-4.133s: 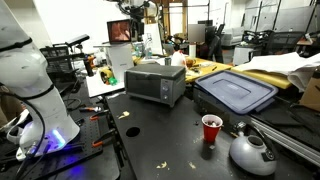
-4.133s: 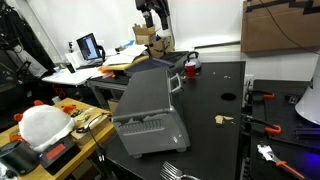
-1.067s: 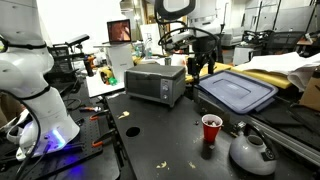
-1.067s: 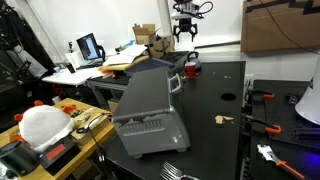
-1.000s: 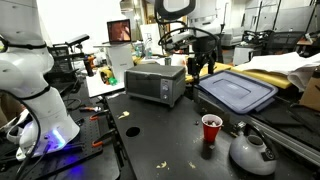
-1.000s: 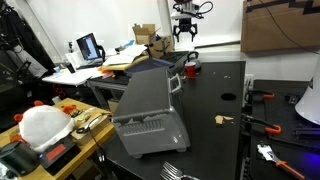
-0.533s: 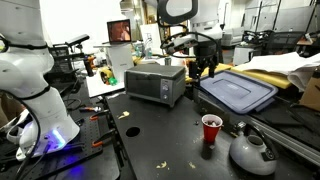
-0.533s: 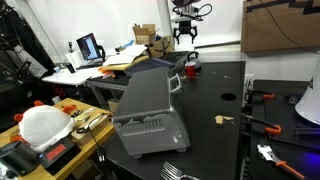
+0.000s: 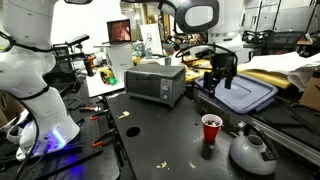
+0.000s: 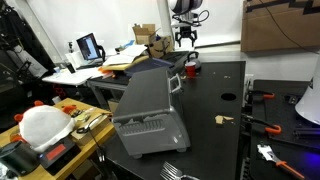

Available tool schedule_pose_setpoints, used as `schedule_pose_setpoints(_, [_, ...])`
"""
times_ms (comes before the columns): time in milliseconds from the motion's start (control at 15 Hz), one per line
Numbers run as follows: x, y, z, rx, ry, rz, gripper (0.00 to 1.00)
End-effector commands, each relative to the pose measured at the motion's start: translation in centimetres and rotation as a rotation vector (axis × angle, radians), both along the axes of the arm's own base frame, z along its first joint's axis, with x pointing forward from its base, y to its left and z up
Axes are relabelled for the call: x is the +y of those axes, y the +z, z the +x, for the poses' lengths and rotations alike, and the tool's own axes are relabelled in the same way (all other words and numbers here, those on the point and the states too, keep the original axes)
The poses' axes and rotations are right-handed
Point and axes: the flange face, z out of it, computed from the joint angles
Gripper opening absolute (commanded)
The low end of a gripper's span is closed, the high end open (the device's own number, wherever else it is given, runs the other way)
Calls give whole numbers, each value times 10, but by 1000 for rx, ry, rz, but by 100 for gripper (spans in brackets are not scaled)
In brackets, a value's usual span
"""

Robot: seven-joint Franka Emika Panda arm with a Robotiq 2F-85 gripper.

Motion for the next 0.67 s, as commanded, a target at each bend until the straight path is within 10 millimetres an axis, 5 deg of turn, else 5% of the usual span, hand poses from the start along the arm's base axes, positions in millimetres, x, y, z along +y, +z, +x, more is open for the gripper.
schedule_pose_setpoints(0, [-33,-4,11,18,-102,28,100])
schedule_pose_setpoints(600, [-77,-35,14,65,-221,54,100])
